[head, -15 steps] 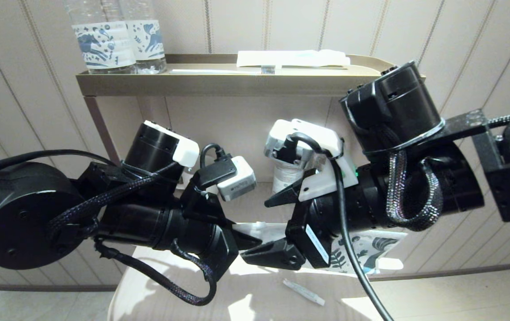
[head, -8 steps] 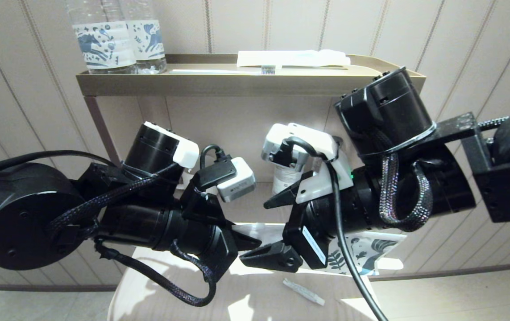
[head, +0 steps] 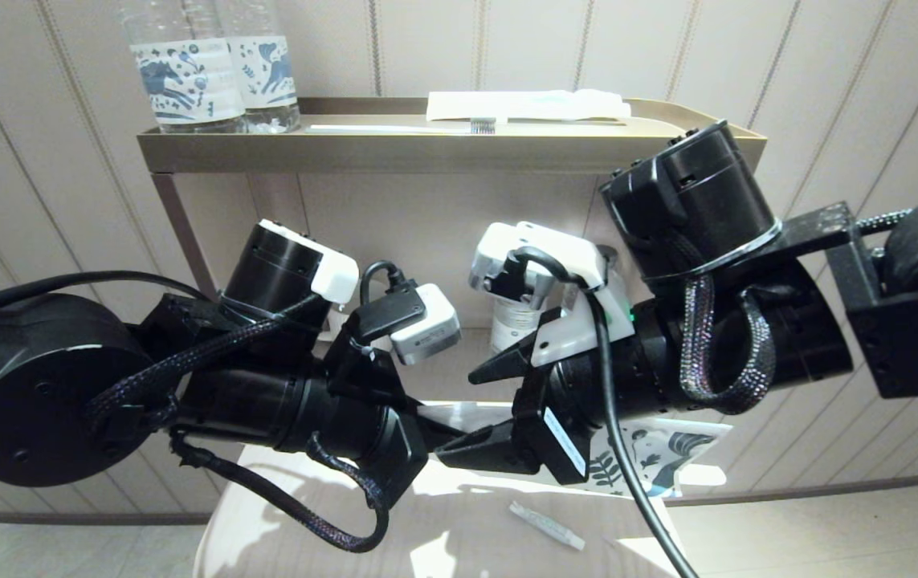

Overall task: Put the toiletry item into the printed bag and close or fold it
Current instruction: Open the storage bag

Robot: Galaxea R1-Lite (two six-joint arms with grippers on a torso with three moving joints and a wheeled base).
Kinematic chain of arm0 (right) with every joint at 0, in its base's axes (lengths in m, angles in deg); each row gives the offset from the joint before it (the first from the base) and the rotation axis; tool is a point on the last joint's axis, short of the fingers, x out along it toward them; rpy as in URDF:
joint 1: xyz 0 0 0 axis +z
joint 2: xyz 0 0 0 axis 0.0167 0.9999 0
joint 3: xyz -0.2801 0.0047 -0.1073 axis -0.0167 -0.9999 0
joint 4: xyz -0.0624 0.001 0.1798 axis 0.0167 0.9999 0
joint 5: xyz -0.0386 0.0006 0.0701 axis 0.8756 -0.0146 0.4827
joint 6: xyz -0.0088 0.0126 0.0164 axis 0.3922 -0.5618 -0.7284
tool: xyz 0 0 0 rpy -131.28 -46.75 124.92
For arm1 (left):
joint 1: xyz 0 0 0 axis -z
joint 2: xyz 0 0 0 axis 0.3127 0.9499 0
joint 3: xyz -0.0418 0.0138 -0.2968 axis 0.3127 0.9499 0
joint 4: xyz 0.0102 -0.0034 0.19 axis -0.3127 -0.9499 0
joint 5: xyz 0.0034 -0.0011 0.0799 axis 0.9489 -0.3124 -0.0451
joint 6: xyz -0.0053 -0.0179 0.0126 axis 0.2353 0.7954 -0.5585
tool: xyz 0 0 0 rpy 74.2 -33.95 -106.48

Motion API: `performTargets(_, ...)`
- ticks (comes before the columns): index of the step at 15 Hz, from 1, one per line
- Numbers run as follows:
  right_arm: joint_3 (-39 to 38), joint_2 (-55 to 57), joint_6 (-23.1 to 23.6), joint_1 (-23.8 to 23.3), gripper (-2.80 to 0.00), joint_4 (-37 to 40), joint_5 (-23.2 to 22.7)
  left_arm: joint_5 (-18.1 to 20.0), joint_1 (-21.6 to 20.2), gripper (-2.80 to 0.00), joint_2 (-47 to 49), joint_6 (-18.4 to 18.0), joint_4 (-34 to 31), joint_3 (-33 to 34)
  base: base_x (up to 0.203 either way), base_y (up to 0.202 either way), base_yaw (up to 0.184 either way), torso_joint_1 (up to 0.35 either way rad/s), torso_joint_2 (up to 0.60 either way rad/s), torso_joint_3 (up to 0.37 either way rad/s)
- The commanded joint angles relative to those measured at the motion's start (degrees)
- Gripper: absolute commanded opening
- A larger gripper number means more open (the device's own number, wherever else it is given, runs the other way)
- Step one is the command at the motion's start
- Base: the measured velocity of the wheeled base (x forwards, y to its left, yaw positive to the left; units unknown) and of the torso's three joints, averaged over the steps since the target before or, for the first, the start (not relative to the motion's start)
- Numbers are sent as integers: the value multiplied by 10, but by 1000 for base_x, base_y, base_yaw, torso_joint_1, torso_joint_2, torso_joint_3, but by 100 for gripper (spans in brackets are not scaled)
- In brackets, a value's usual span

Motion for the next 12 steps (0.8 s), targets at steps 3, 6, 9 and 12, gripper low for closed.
performTargets(3, -1, -1, 1, 1, -280, 1, -1, 1, 0, -280, 0, -1, 0, 0, 0, 0, 0, 0, 0, 0)
performTargets(6, -7, 0, 10, 1, -280, 1, -1, 1, 0, -280, 0, -1, 0, 1, 0, 0, 0, 0, 0, 0)
performTargets(9, -7, 3, 11, 0, -280, 1, -2, 1, 0, -280, 0, -2, 0, 2, 0, 0, 0, 0, 0, 0)
performTargets(12, -11, -7, 15, -16, -280, 6, -2, 1, 0, -280, -1, -2, 0, 10, 0, 0, 0, 0, 0, 0)
